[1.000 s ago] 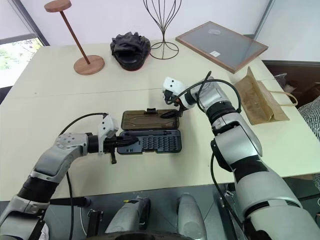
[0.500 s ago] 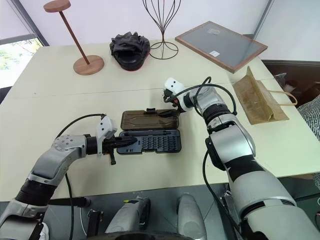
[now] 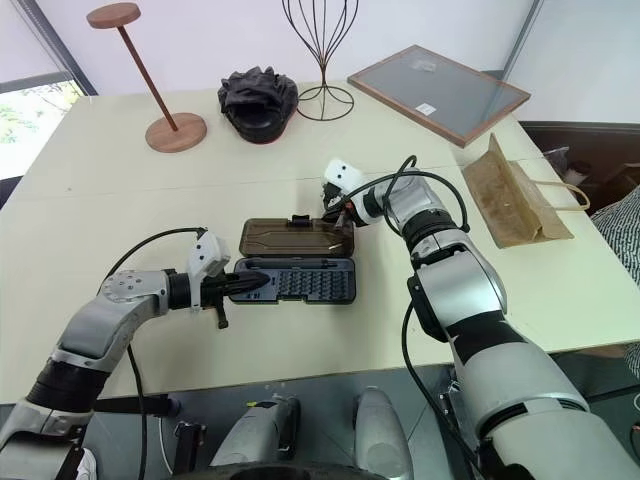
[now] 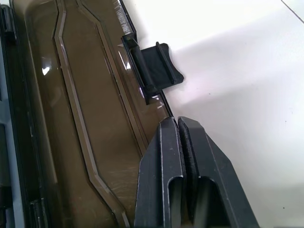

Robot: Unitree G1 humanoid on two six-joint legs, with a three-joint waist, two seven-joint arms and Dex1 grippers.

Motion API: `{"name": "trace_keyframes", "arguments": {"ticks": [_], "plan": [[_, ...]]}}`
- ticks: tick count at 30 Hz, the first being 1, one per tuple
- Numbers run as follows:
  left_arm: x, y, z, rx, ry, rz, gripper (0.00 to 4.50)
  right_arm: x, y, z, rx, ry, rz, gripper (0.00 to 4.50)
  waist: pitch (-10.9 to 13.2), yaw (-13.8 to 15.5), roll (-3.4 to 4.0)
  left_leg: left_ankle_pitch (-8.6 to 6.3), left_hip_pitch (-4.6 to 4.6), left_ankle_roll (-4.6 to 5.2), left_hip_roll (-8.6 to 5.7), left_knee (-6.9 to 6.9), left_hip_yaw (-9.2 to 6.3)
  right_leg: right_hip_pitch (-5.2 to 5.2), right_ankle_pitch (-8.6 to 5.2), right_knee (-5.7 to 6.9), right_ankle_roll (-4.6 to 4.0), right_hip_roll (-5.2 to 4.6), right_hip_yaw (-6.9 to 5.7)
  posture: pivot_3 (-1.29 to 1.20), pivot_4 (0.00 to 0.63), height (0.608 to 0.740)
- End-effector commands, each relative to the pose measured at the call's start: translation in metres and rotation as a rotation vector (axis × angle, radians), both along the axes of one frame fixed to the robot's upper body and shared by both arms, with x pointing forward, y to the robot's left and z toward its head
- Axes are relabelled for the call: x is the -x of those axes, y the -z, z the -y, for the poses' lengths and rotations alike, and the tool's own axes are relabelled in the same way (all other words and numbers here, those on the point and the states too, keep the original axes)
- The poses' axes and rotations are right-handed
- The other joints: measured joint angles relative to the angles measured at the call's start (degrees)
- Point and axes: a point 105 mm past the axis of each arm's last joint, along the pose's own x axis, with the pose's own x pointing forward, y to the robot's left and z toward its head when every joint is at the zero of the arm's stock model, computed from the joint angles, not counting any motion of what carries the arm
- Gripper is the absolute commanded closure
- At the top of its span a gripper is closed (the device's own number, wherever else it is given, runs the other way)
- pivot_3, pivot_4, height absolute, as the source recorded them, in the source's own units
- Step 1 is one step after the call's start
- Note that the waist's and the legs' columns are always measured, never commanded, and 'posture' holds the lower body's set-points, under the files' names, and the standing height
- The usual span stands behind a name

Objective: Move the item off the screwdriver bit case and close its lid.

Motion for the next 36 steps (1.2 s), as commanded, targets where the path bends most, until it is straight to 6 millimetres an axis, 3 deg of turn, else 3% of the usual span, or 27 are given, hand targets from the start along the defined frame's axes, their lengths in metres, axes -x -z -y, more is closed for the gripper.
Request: {"name": "trace_keyframes", "arguments": {"ticks": [1,10,13,16,26,29,33,36], "plan": [[-0.001,0.005,-0.009,-0.028,-0.035,-0.015,4.5,0.007,0.016,-0.002,0.036,-0.031,-0.04,4.48,0.0,-0.1,0.01,0.0,0.0,0.0,0.0,0.0,0.0,0.0,0.0,0.0,0.0,0.0,0.0,0.0,0.15,0.74],[0.0,0.005,-0.009,-0.027,-0.04,-0.012,4.5,0.011,0.025,-0.003,0.066,-0.058,-0.037,4.48,0.0,-0.3,0.02,0.0,0.0,0.0,0.0,0.0,-0.02,0.0,0.0,0.01,0.0,0.01,0.0,0.0,0.15,0.74],[0.0,0.005,-0.01,-0.027,-0.041,-0.013,4.5,0.011,0.025,-0.004,0.067,-0.055,-0.036,3.55,0.0,-0.3,0.02,0.0,0.0,0.0,0.0,0.0,-0.03,0.0,0.0,0.01,0.0,0.01,0.0,0.0,0.15,0.74],[0.001,0.005,-0.011,-0.028,-0.043,-0.014,4.5,0.01,0.026,-0.004,0.074,-0.052,-0.027,2.05,0.0,-0.4,0.03,0.0,0.0,0.0,0.0,0.0,-0.03,0.0,0.0,0.01,0.0,0.01,0.0,0.0,0.15,0.74],[0.0,0.004,-0.012,-0.028,-0.051,-0.012,4.5,0.008,0.028,-0.003,0.084,-0.027,-0.025,2.05,0.0,-0.6,0.03,0.0,0.0,-0.01,0.0,0.0,-0.04,0.0,0.0,0.02,-0.01,0.02,0.01,0.0,0.15,0.74],[0.0,0.004,-0.012,-0.028,-0.053,-0.009,4.5,0.008,0.03,-0.002,0.093,-0.024,-0.028,2.79,-0.1,-0.7,0.04,0.01,0.0,-0.01,0.0,0.01,-0.04,0.01,0.0,0.02,-0.01,0.02,0.01,0.0,0.15,0.74],[0.001,0.003,-0.013,-0.029,-0.059,-0.005,4.5,0.009,0.033,-0.002,0.111,-0.029,-0.032,4.46,-0.1,-0.8,0.0,0.0,0.01,-0.01,0.0,0.0,-0.04,0.01,0.0,0.03,-0.01,0.02,0.01,0.0,0.15,0.74],[0.001,0.003,-0.014,-0.03,-0.065,-0.002,4.5,0.011,0.035,-0.003,0.12,-0.044,-0.033,4.46,-0.2,-0.9,0.0,0.0,0.02,-0.01,0.03,0.01,-0.06,0.02,0.0,0.03,-0.02,0.08,0.02,0.0,0.15,0.74]]}}
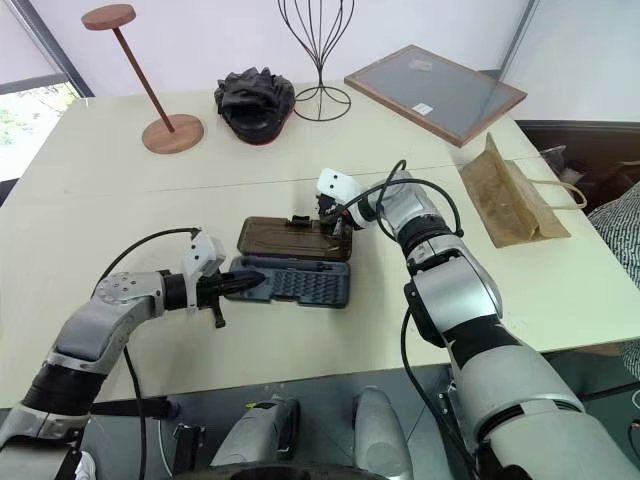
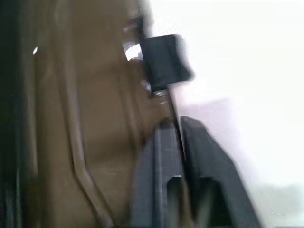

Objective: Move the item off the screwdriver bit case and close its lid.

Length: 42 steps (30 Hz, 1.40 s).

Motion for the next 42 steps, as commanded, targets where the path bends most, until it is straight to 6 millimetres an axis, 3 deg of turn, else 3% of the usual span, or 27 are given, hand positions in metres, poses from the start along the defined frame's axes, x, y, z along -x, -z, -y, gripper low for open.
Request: {"name": "trace_keyframes", "arguments": {"ticks": [1,9,18,28,37,42], "plan": [[0.003,0.004,-0.004,-0.019,-0.014,-0.013,4.5,0.008,0.024,0.002,0.036,0.011,-0.069,4.46,0.0,0.0,0.06,0.0,0.02,0.0,0.0,0.0,0.01,0.0,0.0,0.01,0.0,0.0,0.01,0.0,0.15,0.74],[0.003,0.003,-0.004,-0.015,-0.025,-0.009,4.5,0.005,0.022,0.002,0.082,-0.018,-0.003,4.46,0.0,0.0,0.06,0.0,0.04,0.0,0.03,0.0,0.0,0.02,0.0,0.01,-0.01,0.04,0.02,0.0,0.15,0.74],[-0.003,-0.001,-0.004,0.0,-0.046,0.011,4.5,-0.015,-0.016,0.004,0.251,-0.161,0.413,4.46,0.0,0.0,0.08,0.04,0.11,-0.07,0.04,0.01,0.01,0.05,0.09,0.02,-0.14,0.2,0.06,0.0,0.15,0.74],[-0.025,-0.02,-0.004,0.087,-0.105,0.041,4.5,0.008,-0.045,-0.007,0.189,-0.292,0.631,4.46,0.0,1.1,0.07,0.06,-0.05,-0.11,0.06,0.03,-0.02,-0.09,0.1,0.0,-0.16,0.23,0.07,0.0,0.15,0.74],[-0.049,-0.061,-0.01,0.278,-0.193,0.062,4.5,0.043,-0.067,-0.016,0.146,-0.314,0.776,4.46,0.0,1.5,0.02,0.06,-0.19,-0.12,0.08,0.07,-0.01,-0.2,0.1,-0.03,-0.16,0.25,0.06,0.0,0.15,0.74],[-0.062,-0.105,-0.016,0.436,-0.217,0.098,4.5,0.048,-0.069,-0.02,0.146,-0.31,0.809,4.46,0.0,1.5,-0.02,0.06,-0.19,-0.12,0.09,0.1,0.0,-0.2,0.11,-0.03,-0.16,0.25,0.05,0.0,0.15,0.74]]}}
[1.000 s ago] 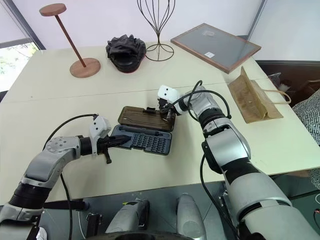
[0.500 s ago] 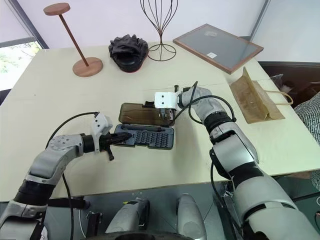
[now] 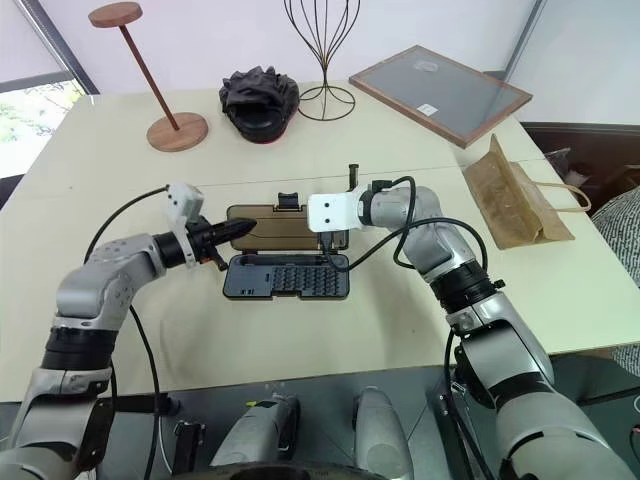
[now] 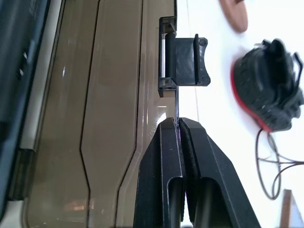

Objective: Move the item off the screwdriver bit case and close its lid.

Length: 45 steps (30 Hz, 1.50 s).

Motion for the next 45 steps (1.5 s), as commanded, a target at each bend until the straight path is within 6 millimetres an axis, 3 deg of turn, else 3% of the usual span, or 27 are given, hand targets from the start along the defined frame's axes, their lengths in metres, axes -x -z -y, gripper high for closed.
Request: {"name": "trace_keyframes", "arguments": {"ticks": [1,4,8,13,17,25,31,35,36,38,44,45], "plan": [[-0.008,-0.045,-0.011,0.135,-0.03,0.075,4.5,0.005,-0.014,-0.008,-0.02,-0.027,0.06,4.46,0.0,0.0,-0.02,0.0,0.0,0.0,0.0,0.0,0.0,0.0,0.0,0.0,0.0,0.0,0.0,0.0,0.15,0.74],[-0.018,-0.068,-0.025,0.244,-0.078,0.094,4.5,0.006,-0.014,-0.009,-0.026,-0.024,0.066,4.46,0.0,0.0,-0.03,0.0,-0.01,0.0,0.0,0.01,0.0,0.0,0.0,-0.01,0.0,0.0,-0.01,0.0,0.15,0.74],[-0.031,-0.076,-0.046,0.294,-0.168,0.098,4.5,0.007,-0.013,-0.009,-0.026,-0.023,0.065,4.46,0.0,-0.1,-0.03,0.0,0.0,-0.01,-0.01,0.01,0.01,0.0,0.0,-0.01,0.0,0.0,-0.01,0.0,0.15,0.74],[-0.047,-0.039,-0.07,0.199,-0.308,0.025,4.5,0.009,-0.014,-0.011,-0.027,-0.029,0.07,4.46,0.0,0.0,-0.04,0.01,0.0,-0.02,-0.02,0.01,0.01,-0.01,0.0,-0.01,0.0,0.01,0.0,0.0,0.15,0.74],[-0.049,-0.003,-0.064,0.127,-0.292,-0.036,4.5,0.012,-0.021,-0.012,-0.034,-0.036,0.087,4.46,0.0,0.1,-0.04,0.0,-0.01,-0.02,-0.02,0.0,0.02,-0.01,0.01,-0.01,0.0,0.01,0.0,0.0,0.15,0.74],[-0.046,0.03,-0.035,0.038,-0.165,-0.091,4.5,0.019,-0.025,-0.013,-0.05,-0.037,0.084,4.46,0.0,0.1,-0.08,0.0,-0.03,-0.02,-0.02,0.01,0.02,-0.01,0.01,-0.01,0.01,0.01,-0.01,0.0,0.15,0.74],[-0.035,0.037,-0.014,0.002,-0.043,-0.109,4.5,0.021,-0.021,-0.012,-0.045,-0.03,0.068,4.46,0.0,0.0,-0.08,0.0,-0.03,-0.02,-0.02,0.01,0.03,-0.03,0.01,0.0,0.01,0.02,0.0,0.0,0.15,0.74],[-0.031,0.039,-0.011,-0.005,-0.019,-0.114,4.5,0.021,-0.019,-0.012,-0.045,-0.026,0.056,4.46,0.0,0.1,-0.08,0.0,-0.03,-0.02,-0.02,0.02,0.03,-0.02,0.01,-0.01,0.01,0.02,-0.01,0.0,0.15,0.74],[-0.031,0.039,-0.012,-0.006,-0.02,-0.115,4.5,0.021,-0.019,-0.012,-0.045,-0.025,0.055,3.88,0.0,0.1,-0.08,0.0,-0.03,-0.02,-0.02,0.03,0.03,-0.02,0.01,0.0,0.01,0.02,0.0,0.0,0.15,0.74],[-0.031,0.039,-0.012,-0.008,-0.02,-0.116,4.5,0.021,-0.019,-0.012,-0.043,-0.024,0.055,3.18,0.0,0.1,-0.08,0.0,-0.03,-0.02,-0.02,0.03,0.03,-0.01,0.01,0.0,0.01,0.01,-0.01,0.0,0.15,0.74],[-0.029,0.041,-0.014,-0.018,-0.017,-0.11,4.5,0.016,-0.021,0.001,-0.002,0.019,0.006,0.02,0.0,0.1,-0.08,0.0,-0.03,-0.02,-0.02,0.04,0.03,-0.01,0.01,-0.01,0.01,0.01,-0.01,0.0,0.15,0.74],[-0.029,0.041,-0.014,-0.018,-0.019,-0.11,4.5,0.018,-0.022,0.006,-0.002,0.028,-0.037,0.02,0.0,0.1,-0.08,0.0,-0.03,-0.02,-0.02,0.04,0.03,-0.01,0.01,-0.01,0.01,0.01,-0.01,0.0,0.15,0.74]]}}
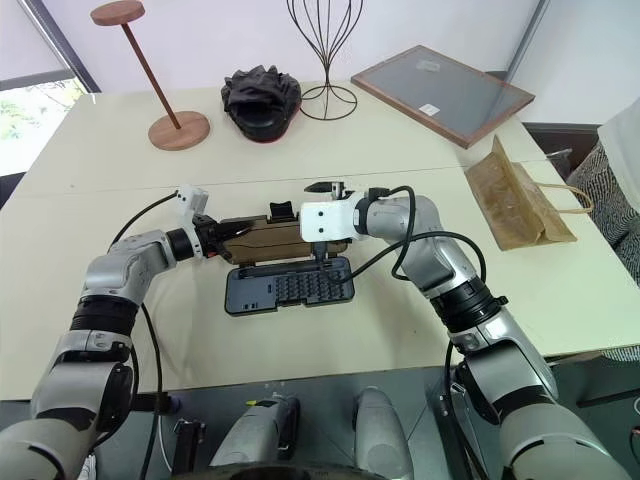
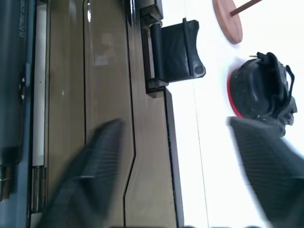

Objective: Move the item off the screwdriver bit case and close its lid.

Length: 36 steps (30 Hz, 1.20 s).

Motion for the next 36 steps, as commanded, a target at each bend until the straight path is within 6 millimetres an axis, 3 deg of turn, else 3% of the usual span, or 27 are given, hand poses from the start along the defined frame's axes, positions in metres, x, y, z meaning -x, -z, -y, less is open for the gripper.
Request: {"name": "trace_keyframes", "arguments": {"ticks": [1,8,14,19,24,28,36], "plan": [[0.0,-0.01,-0.003,-0.015,0.007,0.05,4.5,0.005,-0.026,0.01,-0.036,0.011,-0.055,0.02,0.0,0.1,0.0,0.0,0.0,0.0,0.0,0.01,0.0,0.01,0.0,0.0,0.0,0.0,0.0,0.0,0.15,0.74],[0.015,-0.022,-0.004,-0.002,0.075,0.048,4.5,0.014,-0.069,0.045,-0.253,0.121,-0.175,0.02,0.0,0.0,-0.01,-0.01,-0.02,0.02,0.04,-0.01,-0.03,0.0,0.0,-0.01,0.0,0.0,0.0,0.0,0.15,0.74],[0.041,-0.036,-0.009,-0.015,0.185,0.019,4.5,0.01,-0.074,0.077,-0.285,0.242,-0.164,0.02,0.0,0.0,-0.01,-0.02,-0.02,0.02,0.08,-0.02,-0.02,0.01,0.0,-0.02,0.0,-0.02,0.0,0.0,0.15,0.74],[0.064,-0.052,-0.01,-0.031,0.274,-0.001,4.5,0.007,-0.071,0.089,-0.296,0.295,-0.165,0.02,0.0,0.0,-0.01,-0.02,-0.03,0.03,0.14,-0.02,0.0,0.0,-0.01,-0.03,0.0,-0.04,0.0,0.0,0.15,0.74],[0.084,-0.061,-0.005,-0.027,0.346,-0.035,4.5,0.008,-0.064,0.089,-0.301,0.305,-0.184,0.02,0.0,0.0,0.0,-0.03,-0.04,0.03,0.14,-0.02,0.01,0.01,-0.01,-0.07,0.0,-0.07,0.0,0.0,0.15,0.74],[0.12,-0.043,-0.001,-0.125,0.47,-0.11,4.5,0.008,-0.053,0.088,-0.338,0.328,-0.243,0.02,0.1,-0.2,0.03,-0.06,-0.02,0.08,0.17,-0.08,0.06,-0.01,-0.01,-0.1,-0.01,-0.07,0.03,0.0,0.15,0.74],[0.127,-0.025,-0.004,-0.178,0.485,-0.144,4.5,0.016,-0.042,0.069,-0.446,0.335,-0.372,0.02,0.1,0.5,0.05,-0.07,-0.05,0.09,0.16,-0.04,0.06,0.02,-0.03,-0.12,-0.03,-0.11,0.03,0.0,0.15,0.74]]}}
